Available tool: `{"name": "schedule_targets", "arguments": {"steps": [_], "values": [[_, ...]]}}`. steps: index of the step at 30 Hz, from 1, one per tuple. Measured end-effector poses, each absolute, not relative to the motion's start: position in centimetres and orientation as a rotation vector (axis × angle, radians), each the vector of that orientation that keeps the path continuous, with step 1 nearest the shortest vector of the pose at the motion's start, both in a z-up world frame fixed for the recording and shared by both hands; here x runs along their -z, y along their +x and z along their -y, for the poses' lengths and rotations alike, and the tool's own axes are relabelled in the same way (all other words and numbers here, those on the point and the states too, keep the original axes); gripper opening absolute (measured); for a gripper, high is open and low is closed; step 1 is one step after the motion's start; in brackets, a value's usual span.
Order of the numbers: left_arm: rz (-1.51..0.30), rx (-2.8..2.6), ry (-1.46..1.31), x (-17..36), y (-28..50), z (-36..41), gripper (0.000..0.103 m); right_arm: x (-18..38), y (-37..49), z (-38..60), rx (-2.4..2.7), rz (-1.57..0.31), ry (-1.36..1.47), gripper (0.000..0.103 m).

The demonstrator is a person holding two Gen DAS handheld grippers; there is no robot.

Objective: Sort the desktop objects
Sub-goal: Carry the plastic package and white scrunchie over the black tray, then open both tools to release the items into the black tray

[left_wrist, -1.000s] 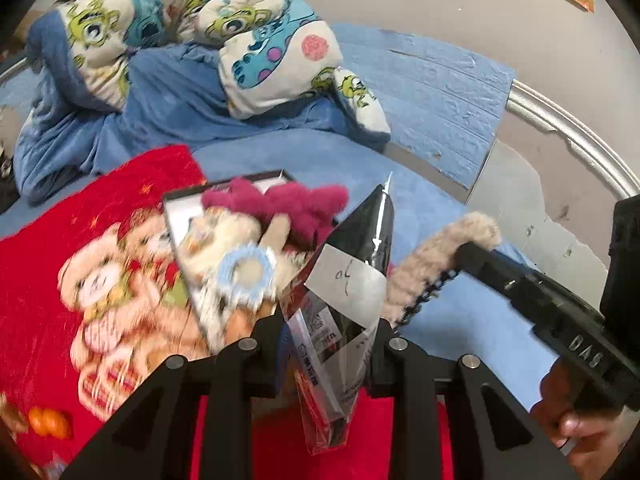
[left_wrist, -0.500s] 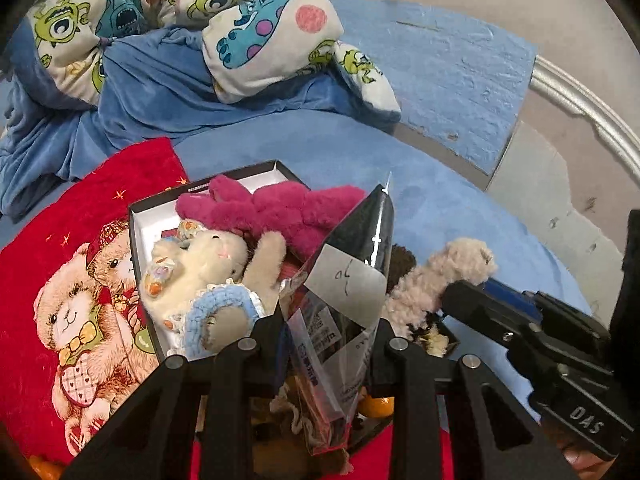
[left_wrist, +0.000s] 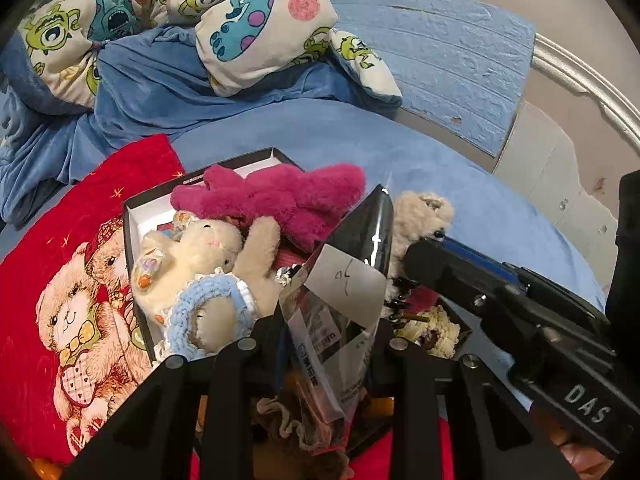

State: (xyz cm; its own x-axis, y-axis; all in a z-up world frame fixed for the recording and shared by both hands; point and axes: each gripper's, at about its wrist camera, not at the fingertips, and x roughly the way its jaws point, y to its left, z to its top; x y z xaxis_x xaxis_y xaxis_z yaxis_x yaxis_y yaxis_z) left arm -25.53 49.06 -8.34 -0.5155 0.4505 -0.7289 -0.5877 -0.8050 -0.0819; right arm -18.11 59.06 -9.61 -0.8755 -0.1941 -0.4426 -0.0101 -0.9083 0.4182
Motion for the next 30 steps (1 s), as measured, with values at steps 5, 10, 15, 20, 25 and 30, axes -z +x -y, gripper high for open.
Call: {"name": "schedule_targets", "arguments": {"steps": [5,10,15,20,25,30], "values": [[-0.228,-2.305,-1.043,8.2,-25.8,-48.4,0.029,9.8,-18.4,-58.9,2.859,0.702,0.707,0.020],[-0.223,-2.296,-1.043,8.4,-26.0,-48.3,0.029,9.8,-18.3,-58.7,2.861,0.688,0.695,0.020],[-0.254,-2.326,-1.027,8.1,-25.7,-48.5,0.029,10.1,-18.1,-59.0,2.855,0.720,0.696,0.020],[-0.275,-2.322,-1.050,7.6,-25.2,-48.9,0.059,10.4,-17.7,-59.8,2.838,0.787,0.669,0.031],[-0.349,-2.356,-1.052,7.0,-24.3,-48.5,0.103,9.9,-15.9,-61.0,2.846,0.848,0.575,0.098],[-0.399,-2.369,-1.029,6.0,-23.0,-47.5,0.103,9.6,-14.0,-62.2,3.064,0.911,0.665,0.103]]}}
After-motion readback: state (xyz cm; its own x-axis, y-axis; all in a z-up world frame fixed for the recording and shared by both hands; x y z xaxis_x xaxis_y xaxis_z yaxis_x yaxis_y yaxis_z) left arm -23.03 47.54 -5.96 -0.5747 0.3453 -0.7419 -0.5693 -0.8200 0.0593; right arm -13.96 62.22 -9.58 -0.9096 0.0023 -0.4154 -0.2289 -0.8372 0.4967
